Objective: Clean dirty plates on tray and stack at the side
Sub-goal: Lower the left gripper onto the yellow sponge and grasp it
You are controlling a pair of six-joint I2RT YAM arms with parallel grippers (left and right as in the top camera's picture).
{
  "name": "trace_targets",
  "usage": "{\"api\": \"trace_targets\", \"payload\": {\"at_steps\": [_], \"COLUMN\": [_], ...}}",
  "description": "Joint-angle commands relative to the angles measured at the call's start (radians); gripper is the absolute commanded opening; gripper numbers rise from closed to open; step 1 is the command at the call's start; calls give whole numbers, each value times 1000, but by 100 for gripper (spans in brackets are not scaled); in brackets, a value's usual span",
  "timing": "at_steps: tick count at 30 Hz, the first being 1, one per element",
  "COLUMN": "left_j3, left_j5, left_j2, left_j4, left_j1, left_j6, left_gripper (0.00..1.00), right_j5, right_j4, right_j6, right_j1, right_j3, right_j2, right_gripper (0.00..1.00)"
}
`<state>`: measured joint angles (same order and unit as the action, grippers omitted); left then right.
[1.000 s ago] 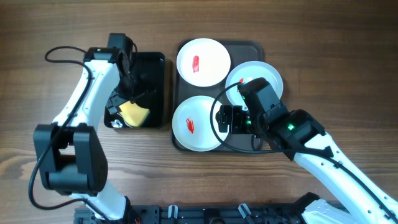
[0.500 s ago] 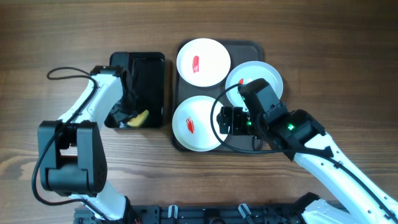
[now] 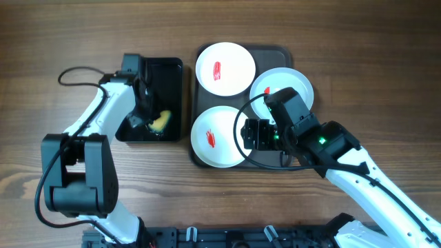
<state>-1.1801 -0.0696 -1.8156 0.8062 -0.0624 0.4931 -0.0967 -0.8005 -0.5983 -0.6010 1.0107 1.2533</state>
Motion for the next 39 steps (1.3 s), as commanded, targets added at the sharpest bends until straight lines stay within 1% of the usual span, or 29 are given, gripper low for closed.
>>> {"api": "trace_targets", "payload": {"at_steps": [1, 3, 4, 6, 7, 9, 11, 12, 14, 16, 19, 22, 25, 28, 31, 33, 35, 38, 39], "left_j3": [-74, -76, -76, -76, -76, -76, -76, -76, -76, -76, -73, -47, 5, 75, 112, 122, 123, 123, 123], "left_j5": [-98, -98, -97, -97, -98, -89, -74, -75, -76, -80, -151, -226, -257, -258, -293, -307, -291, -249, -219], "left_j2": [-2, -2, -2, -2, -2, -2, -2, -2, -2, -2, -2, -2, -2, -2, -2, -2, -2, -2, -2], "left_j4": [-2, -2, 4, 43, 64, 104, 152, 172, 198, 205, 181, 118, 53, -35, -96, -113, -117, -122, -122], "left_j1": [-20, -20, -20, -20, -18, -17, -10, -2, 23, 55, 107, 143, 161, 173, 183, 188, 188, 188, 188], "left_j6": [-97, -97, -97, -95, -92, -80, -41, -28, -13, -10, -21, -38, -44, -44, -44, -45, -45, -72, -72], "left_gripper": [11, 22, 31, 37, 34, 23, 20, 22, 34, 36, 36, 36, 36, 40, 43, 43, 42, 36, 32], "right_j5": [-9, -9, -9, -9, -9, -9, -9, -9, -9, -9, -9, -8, -9, -9, -9, -9, -9, -9, -9], "right_j4": [-2, -2, -1, -1, -1, -2, -1, -1, -1, -1, -2, -1, -2, -2, -2, -2, -2, -2, -3], "right_j6": [-6, -7, -7, -7, -7, -6, -7, -7, -7, -7, -7, -6, -7, -6, -7, -6, -6, -7, -7], "right_j1": [1, 1, 1, 1, 1, 1, 1, 1, 1, 1, 1, 1, 1, 1, 1, 1, 1, 1, 1], "right_j3": [17, 17, 17, 17, 17, 17, 17, 17, 17, 16, 15, 15, 15, 15, 15, 15, 15, 15, 15], "right_j2": [13, 13, 13, 13, 13, 13, 13, 13, 13, 13, 13, 13, 13, 13, 13, 13, 13, 13, 13], "right_gripper": [91, 90, 90, 91, 91, 91, 91, 92, 92, 92, 92, 93, 93, 93, 93, 93, 93, 93, 93]}}
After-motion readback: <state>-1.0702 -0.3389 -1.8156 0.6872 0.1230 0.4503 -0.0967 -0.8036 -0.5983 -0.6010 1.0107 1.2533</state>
